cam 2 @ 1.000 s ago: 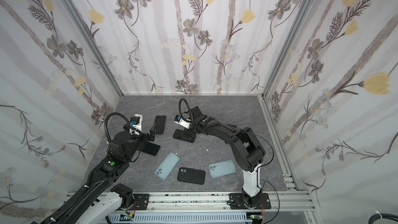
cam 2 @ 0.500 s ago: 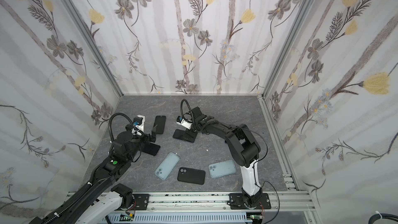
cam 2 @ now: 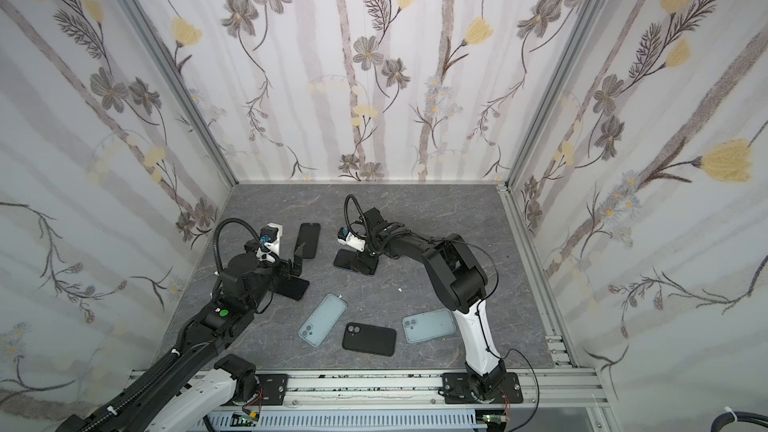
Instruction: Put the phone into the phone case
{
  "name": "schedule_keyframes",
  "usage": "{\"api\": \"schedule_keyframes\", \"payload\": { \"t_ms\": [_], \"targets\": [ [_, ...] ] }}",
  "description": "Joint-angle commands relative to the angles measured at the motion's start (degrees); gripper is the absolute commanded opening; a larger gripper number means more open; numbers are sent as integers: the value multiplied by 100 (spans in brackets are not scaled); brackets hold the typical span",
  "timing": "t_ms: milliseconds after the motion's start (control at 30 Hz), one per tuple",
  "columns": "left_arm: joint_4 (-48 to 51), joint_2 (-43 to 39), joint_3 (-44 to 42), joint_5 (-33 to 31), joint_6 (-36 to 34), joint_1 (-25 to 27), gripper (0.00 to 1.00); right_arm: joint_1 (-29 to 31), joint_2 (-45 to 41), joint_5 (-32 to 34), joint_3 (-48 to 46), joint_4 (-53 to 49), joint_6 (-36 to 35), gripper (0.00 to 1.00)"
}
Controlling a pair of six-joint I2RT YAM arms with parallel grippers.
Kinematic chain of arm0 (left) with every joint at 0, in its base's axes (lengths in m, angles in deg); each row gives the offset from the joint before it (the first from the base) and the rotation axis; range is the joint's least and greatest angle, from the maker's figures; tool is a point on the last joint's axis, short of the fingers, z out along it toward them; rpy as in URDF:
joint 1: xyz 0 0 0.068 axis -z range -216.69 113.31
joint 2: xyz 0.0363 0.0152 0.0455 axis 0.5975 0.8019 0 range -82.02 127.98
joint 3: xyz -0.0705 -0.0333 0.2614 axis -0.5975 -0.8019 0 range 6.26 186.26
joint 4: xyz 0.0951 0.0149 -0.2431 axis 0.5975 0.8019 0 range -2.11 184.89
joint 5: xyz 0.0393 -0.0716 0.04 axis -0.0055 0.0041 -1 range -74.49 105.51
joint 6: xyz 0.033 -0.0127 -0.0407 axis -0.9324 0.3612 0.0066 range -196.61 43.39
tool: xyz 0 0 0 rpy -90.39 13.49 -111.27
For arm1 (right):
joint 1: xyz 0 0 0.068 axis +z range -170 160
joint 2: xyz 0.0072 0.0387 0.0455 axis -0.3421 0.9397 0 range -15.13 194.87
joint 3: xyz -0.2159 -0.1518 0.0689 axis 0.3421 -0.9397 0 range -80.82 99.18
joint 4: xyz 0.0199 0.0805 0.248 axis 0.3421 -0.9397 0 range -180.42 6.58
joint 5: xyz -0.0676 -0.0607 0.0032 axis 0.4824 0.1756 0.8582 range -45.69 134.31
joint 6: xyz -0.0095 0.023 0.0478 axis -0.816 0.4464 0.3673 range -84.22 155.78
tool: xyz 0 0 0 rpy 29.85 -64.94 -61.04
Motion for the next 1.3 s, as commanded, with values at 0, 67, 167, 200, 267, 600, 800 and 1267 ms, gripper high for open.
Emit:
{"api": "schedule_keyframes", "payload": {
  "t_ms": [0,67,167,200,267,600,800,1267],
  "targets": [
    [-179,-3,-2,-68,-106,-4,100,-3,98,-132,156,-254,-8,100],
    [-171,-23,-20,-90,-129,-9,100,-1,133,-133,211,-292,-39,100],
    [-162,-39,-17,-117,-145,-4,100,-3,169,-135,292,-351,-117,100],
    [-160,-47,-22,-119,-143,-8,100,0,194,-133,319,-384,-147,100],
    [-142,-65,-26,-119,-151,-8,100,-1,247,-128,427,-482,-207,100],
    [-101,-154,-24,-161,-195,-6,100,14,515,-171,779,-997,-255,95],
    [-99,-179,-21,-128,-180,-4,100,83,487,-200,779,-1163,-259,96],
    [-70,-266,-29,-101,-173,-9,100,225,480,588,787,-1414,-305,82]
  ]
}}
